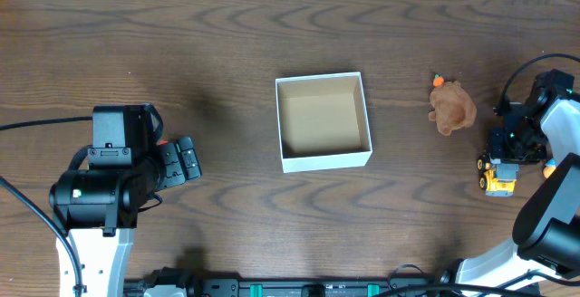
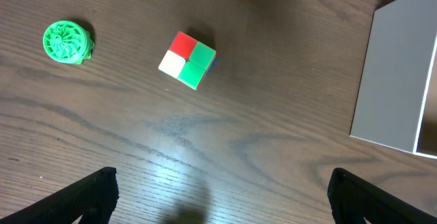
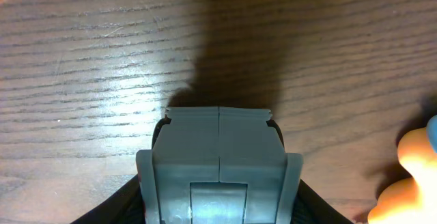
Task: Pack container
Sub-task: 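Carry the truck with the right gripper into the white box and release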
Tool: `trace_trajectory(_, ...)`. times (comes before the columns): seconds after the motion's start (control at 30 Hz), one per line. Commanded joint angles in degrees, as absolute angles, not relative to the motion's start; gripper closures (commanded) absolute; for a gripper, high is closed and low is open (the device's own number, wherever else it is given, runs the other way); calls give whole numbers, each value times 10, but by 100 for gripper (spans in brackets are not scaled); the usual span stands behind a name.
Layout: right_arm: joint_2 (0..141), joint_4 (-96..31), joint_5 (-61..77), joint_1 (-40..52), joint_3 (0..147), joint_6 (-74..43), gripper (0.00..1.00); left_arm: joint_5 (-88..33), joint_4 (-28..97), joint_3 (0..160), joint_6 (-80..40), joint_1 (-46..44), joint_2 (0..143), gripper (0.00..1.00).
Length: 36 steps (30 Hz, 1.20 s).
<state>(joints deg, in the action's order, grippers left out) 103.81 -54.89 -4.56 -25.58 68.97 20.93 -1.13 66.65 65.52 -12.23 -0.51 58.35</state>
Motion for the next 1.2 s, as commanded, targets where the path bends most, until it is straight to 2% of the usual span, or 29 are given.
trace_trajectory(0.0, 1007, -545, -47, -251, 692, 201, 79, -9, 668, 665, -128, -3, 583, 2)
trace_trajectory(0.17, 965, -539, -46, -250, 696, 156, 98, -9, 668, 666, -128, -3, 583, 2)
trace_trajectory(0.33, 896, -538, -36, -228, 697, 85, 99, -9, 668, 665, -128, -3, 583, 2)
trace_trajectory(0.43, 848, -538, -31, -184, 697, 46, 99, -9, 668, 665, -128, -3, 583, 2)
trace_trajectory(0.53, 804, -550, -30, -111, 702, -4, 99, -9, 668, 665, -128, -3, 583, 2)
trace_trajectory(0.67, 769, -552, -35, 30, 715, -78, 99, -9, 668, 665, -128, -3, 583, 2)
trace_trajectory(0.9, 782, -482, -77, 244, 751, -249, 99, -9, 668, 665, -128, -3, 583, 2)
trace_trajectory(1.17, 860, -415, -88, 312, 783, -326, 99, -9, 668, 665, -128, -3, 583, 2)
